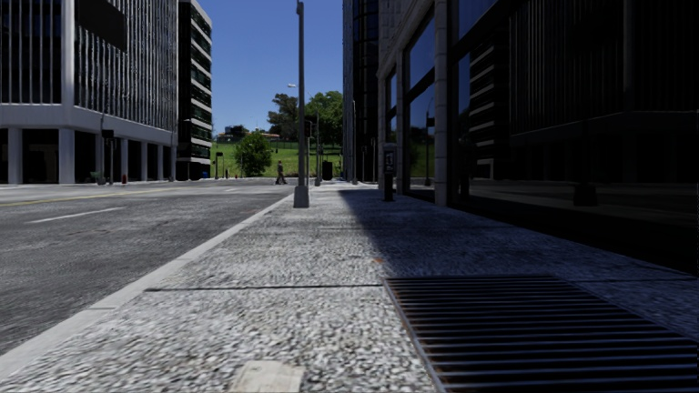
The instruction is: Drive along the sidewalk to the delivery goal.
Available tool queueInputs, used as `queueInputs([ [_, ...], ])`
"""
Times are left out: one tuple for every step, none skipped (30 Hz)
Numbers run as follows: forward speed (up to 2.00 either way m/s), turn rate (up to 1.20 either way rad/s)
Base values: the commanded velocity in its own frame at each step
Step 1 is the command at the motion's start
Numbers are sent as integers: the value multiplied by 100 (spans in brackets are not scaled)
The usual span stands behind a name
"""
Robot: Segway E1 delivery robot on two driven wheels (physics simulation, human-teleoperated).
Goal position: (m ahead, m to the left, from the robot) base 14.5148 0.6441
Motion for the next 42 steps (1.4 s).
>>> queueInputs([
  [146, 0],
  [162, 0],
  [162, 0],
  [173, 0],
  [176, 0],
  [177, 0],
  [177, 0],
  [177, 0],
  [177, 0],
  [177, 0],
  [177, 0],
  [177, 0],
  [177, 0],
  [177, 0],
  [177, 0],
  [179, 0],
  [186, 0],
  [186, 0],
  [200, 0],
  [200, 0],
  [200, 0],
  [200, 0],
  [200, 0],
  [200, 0],
  [200, 0],
  [200, 0],
  [200, 0],
  [200, 0],
  [200, 0],
  [200, 0],
  [200, 0],
  [200, 0],
  [200, 0],
  [200, 0],
  [200, 0],
  [200, 0],
  [200, 0],
  [200, 0],
  [200, 0],
  [200, 0],
  [200, 0],
  [200, 0],
])
